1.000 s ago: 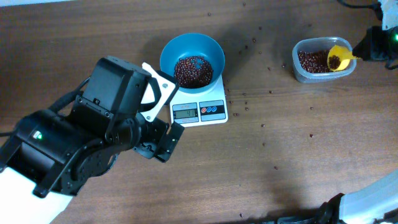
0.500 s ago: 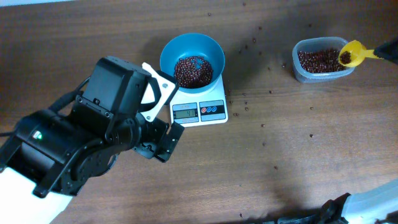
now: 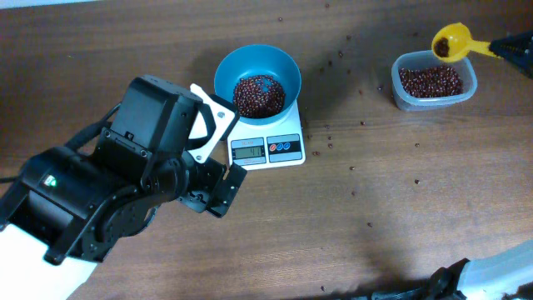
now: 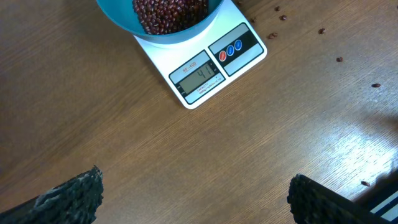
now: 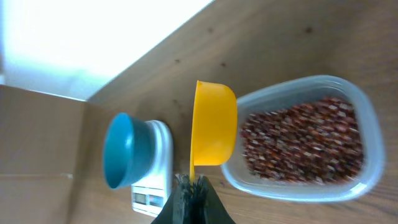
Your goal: Scoop item into bowl and weigh 50g on scale
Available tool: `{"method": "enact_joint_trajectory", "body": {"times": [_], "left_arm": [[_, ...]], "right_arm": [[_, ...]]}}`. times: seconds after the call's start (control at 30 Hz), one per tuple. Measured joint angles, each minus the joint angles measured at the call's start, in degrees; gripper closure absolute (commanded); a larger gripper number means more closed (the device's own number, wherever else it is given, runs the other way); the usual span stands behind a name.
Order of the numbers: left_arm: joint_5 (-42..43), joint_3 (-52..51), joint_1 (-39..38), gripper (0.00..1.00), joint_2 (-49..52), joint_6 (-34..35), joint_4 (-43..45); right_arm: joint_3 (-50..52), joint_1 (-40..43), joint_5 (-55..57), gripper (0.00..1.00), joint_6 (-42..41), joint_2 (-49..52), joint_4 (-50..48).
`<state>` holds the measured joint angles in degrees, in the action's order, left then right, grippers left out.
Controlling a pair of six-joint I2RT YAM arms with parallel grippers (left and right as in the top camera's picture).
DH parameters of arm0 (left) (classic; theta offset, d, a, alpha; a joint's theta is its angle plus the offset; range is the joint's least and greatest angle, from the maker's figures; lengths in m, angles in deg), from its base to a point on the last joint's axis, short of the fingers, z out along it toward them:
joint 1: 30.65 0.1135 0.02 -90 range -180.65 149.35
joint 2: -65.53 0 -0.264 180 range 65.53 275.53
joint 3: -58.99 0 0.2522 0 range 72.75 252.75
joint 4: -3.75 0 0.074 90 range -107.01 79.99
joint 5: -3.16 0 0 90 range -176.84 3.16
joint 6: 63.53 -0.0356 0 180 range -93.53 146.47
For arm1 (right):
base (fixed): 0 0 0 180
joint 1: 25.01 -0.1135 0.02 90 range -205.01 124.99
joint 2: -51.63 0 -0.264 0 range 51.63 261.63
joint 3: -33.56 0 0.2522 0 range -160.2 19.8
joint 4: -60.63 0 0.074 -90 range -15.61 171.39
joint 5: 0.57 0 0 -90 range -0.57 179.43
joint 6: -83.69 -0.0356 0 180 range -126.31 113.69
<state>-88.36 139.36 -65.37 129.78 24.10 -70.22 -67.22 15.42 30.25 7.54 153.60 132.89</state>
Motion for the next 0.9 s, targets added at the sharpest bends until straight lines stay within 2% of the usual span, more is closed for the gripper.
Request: {"method": "enact_joint_trajectory", "body": {"times": [0.13, 0.37, 0.57, 0.73, 0.9], "left_arm": [[0.00, 0.00, 0.00, 0.01, 0.00, 0.00, 0.00], [0.00, 0.00, 0.00, 0.01, 0.00, -0.02, 0.00], [0.00, 0.00, 0.00, 0.01, 0.00, 0.00, -0.02], [0.00, 0.00, 0.00, 0.01, 0.00, -0.02, 0.00], [0.00, 0.00, 0.00, 0.01, 0.00, 0.00, 0.00]], "right_arm": [[0.00, -3.06, -3.39, 0.96, -0.63, 0.00, -0.02], [0.00, -15.63, -4.37, 0.96, -0.81, 0.00, -0.68], [0.00, -26.05, -4.63, 0.96, -1.03, 0.11, -5.73], [0.00, -31.52, -4.22, 0.96, 3.93, 0.09, -7.04], [0.00, -38.51, 1.57, 0.96, 5.90, 0.09, -9.20]]}}
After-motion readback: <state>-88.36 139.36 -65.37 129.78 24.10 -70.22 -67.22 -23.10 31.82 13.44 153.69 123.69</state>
